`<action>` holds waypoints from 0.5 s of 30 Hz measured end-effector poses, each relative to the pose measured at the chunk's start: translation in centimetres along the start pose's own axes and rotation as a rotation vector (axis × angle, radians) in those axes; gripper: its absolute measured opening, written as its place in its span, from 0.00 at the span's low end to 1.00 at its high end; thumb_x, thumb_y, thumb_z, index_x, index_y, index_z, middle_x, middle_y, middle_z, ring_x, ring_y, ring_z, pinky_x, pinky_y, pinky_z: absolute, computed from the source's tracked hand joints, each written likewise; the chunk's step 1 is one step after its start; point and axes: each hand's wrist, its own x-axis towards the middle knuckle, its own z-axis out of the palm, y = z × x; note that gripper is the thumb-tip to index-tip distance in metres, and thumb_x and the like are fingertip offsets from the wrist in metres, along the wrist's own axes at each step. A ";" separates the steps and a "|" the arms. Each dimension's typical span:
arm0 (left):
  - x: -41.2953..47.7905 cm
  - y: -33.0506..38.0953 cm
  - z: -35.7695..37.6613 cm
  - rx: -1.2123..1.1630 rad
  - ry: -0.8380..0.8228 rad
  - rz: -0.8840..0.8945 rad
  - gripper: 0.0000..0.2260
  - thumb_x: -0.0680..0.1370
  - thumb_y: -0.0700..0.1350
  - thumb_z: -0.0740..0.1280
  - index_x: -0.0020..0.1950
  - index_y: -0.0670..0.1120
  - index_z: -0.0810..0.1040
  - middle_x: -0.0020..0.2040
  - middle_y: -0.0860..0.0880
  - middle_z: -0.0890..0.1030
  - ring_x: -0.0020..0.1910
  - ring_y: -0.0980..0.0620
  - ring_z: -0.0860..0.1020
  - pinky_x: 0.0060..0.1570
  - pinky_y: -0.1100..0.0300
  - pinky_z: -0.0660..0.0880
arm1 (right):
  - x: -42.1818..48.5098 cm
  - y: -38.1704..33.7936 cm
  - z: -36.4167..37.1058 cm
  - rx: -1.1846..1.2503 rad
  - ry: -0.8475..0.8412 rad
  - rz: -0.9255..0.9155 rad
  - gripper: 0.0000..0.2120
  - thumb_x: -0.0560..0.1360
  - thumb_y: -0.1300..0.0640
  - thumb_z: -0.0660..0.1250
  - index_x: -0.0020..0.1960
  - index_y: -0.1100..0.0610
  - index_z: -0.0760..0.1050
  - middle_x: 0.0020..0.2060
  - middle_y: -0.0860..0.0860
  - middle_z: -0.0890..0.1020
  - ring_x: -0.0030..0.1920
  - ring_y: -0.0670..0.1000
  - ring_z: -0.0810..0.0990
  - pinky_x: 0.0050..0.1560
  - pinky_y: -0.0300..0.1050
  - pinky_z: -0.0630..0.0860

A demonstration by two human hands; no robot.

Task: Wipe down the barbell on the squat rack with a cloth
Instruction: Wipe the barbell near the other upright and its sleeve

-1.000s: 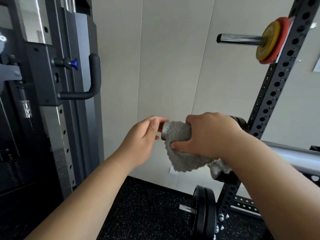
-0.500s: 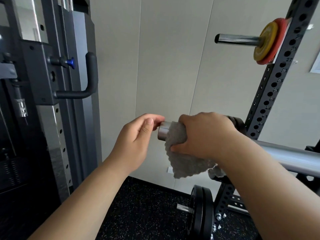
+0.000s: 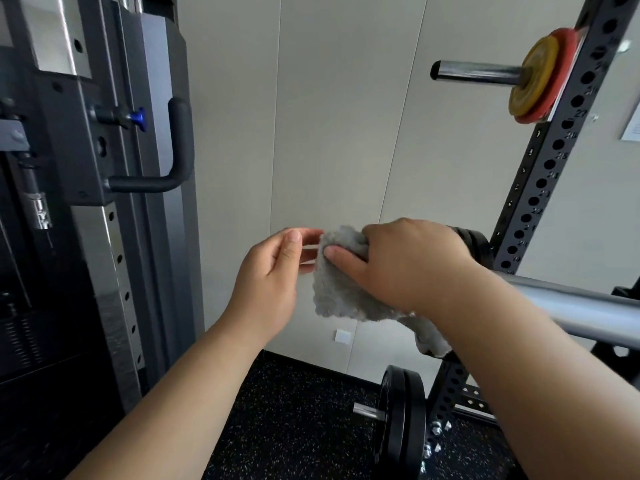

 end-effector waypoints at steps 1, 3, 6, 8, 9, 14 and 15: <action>0.0 0.1 0.1 0.039 -0.006 -0.011 0.16 0.87 0.51 0.56 0.56 0.51 0.83 0.51 0.52 0.87 0.53 0.53 0.85 0.58 0.54 0.81 | 0.8 -0.8 0.0 0.001 -0.024 -0.034 0.33 0.75 0.22 0.47 0.46 0.51 0.69 0.38 0.49 0.76 0.41 0.56 0.77 0.39 0.48 0.74; 0.2 0.4 0.4 0.099 -0.018 -0.035 0.17 0.87 0.53 0.55 0.55 0.50 0.83 0.48 0.51 0.87 0.50 0.53 0.85 0.54 0.55 0.81 | 1.5 -1.9 0.9 -0.015 -0.020 -0.099 0.32 0.75 0.22 0.52 0.48 0.51 0.67 0.36 0.48 0.71 0.38 0.55 0.74 0.34 0.46 0.68; 0.7 0.7 0.8 0.078 -0.010 -0.107 0.18 0.84 0.59 0.56 0.54 0.52 0.83 0.46 0.51 0.86 0.45 0.50 0.85 0.46 0.48 0.84 | 0.1 -1.3 3.0 -0.135 0.262 -0.216 0.28 0.68 0.29 0.70 0.45 0.53 0.69 0.32 0.48 0.69 0.28 0.54 0.69 0.31 0.44 0.61; 0.8 0.8 0.9 0.088 -0.034 -0.116 0.19 0.81 0.61 0.56 0.54 0.52 0.82 0.44 0.48 0.86 0.40 0.46 0.85 0.40 0.45 0.84 | -1.5 0.2 3.6 -0.144 0.357 -0.205 0.24 0.62 0.38 0.77 0.44 0.54 0.71 0.32 0.48 0.73 0.26 0.55 0.72 0.30 0.44 0.61; 0.8 0.6 0.9 0.133 -0.046 -0.084 0.18 0.81 0.61 0.56 0.55 0.52 0.81 0.43 0.47 0.85 0.38 0.47 0.85 0.40 0.46 0.83 | -2.2 1.2 3.5 -0.123 0.341 -0.156 0.25 0.64 0.34 0.75 0.45 0.52 0.71 0.33 0.47 0.74 0.28 0.54 0.75 0.30 0.44 0.64; 0.2 0.0 1.8 0.321 -0.023 0.052 0.10 0.86 0.54 0.58 0.56 0.52 0.76 0.41 0.54 0.83 0.39 0.57 0.82 0.42 0.57 0.78 | -2.3 1.9 -0.1 -0.073 0.059 0.052 0.34 0.67 0.16 0.56 0.47 0.47 0.68 0.34 0.46 0.72 0.36 0.52 0.73 0.34 0.44 0.69; 0.1 -0.1 2.0 0.322 -0.010 0.050 0.10 0.85 0.54 0.58 0.56 0.52 0.76 0.41 0.55 0.82 0.40 0.58 0.81 0.42 0.59 0.76 | -1.6 1.1 0.1 -0.079 0.035 0.032 0.34 0.68 0.17 0.57 0.47 0.48 0.68 0.34 0.46 0.72 0.35 0.52 0.72 0.33 0.44 0.68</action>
